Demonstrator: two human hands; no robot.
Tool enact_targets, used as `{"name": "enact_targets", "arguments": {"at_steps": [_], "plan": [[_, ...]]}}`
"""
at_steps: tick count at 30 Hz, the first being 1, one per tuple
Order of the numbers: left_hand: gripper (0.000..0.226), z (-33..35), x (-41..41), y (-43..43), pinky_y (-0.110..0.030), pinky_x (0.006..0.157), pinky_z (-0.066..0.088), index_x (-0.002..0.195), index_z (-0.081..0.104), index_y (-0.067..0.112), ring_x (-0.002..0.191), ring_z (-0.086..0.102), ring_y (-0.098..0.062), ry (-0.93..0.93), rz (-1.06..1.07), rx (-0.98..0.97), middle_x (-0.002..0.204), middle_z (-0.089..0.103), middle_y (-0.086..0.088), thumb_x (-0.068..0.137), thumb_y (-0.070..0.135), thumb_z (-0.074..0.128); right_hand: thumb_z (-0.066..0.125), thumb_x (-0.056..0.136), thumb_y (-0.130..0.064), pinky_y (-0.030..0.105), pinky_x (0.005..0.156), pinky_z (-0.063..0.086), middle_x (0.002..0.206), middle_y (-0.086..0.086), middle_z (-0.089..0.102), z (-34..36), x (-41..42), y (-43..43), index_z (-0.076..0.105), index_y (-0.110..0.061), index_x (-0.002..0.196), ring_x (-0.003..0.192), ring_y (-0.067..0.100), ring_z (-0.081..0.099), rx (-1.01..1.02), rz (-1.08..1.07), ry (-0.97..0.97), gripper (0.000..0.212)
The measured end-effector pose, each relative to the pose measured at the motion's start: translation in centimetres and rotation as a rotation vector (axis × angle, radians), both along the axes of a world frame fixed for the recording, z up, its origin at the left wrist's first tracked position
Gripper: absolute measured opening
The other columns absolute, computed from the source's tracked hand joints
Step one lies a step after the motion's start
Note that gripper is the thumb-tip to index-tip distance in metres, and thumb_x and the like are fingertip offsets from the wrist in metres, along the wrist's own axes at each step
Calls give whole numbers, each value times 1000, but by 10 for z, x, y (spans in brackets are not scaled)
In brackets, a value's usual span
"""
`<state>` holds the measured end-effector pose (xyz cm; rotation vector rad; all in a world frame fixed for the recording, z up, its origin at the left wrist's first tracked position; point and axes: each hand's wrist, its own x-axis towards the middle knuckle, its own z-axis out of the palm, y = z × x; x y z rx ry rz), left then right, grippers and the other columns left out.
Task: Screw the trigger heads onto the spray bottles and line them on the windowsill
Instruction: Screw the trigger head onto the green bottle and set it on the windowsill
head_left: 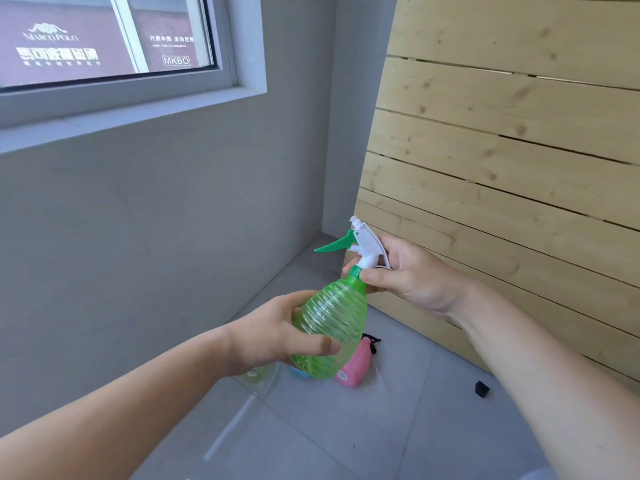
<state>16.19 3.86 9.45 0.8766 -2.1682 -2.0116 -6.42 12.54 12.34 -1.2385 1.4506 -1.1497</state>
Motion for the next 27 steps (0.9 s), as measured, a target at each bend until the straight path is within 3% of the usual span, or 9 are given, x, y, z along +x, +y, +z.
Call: {"name": "enact_targets", "arguments": {"at_steps": [3,8,11,16,21,24,27], "plan": [[54,4,2,1,-29,67,59,128,66,23,86,72,-15,-6,-19,-18,105,76,-13,75,17,79,63,85,-10,39,98,49,108,8,70,0,-2,-1,55,-6,124,107,19,64,4,51,-34,40],[55,4,7,-1,-43,86,58,130,65,15,96,71,-21,21,-67,-9,124,69,-25,77,20,78,61,86,-9,34,86,50,107,8,68,0,-3,1,55,-9,119,114,15,56,0,126,-126,34],[60,4,9,-3,-35,77,60,129,66,14,95,72,-23,52,-91,65,112,74,-21,73,31,77,60,87,-6,31,84,50,109,10,67,3,-3,2,55,-6,123,114,16,56,-23,145,-172,36],[65,-1,10,-9,-41,86,59,133,63,11,104,72,-29,60,-134,134,119,73,-20,74,33,74,59,86,-3,33,85,49,111,13,66,8,-3,4,53,-5,124,104,25,59,-19,179,-220,38],[65,0,6,-8,-56,100,55,133,63,17,111,72,-30,36,-104,39,129,70,-21,72,34,75,64,83,-12,30,78,51,103,10,68,2,3,1,56,-3,119,94,18,62,-8,76,-134,38],[68,2,3,-7,-65,105,51,134,62,16,120,67,-42,27,-90,3,131,69,-22,71,35,77,68,85,-21,31,73,48,93,12,59,-2,5,-2,56,-5,102,85,21,57,-41,-23,-48,25],[67,3,3,-6,-66,105,50,134,62,16,122,65,-44,22,-74,-1,131,69,-23,71,34,77,68,89,-15,25,71,47,86,-5,58,-2,2,-3,56,-18,92,77,8,58,-41,-3,-19,13]]}}
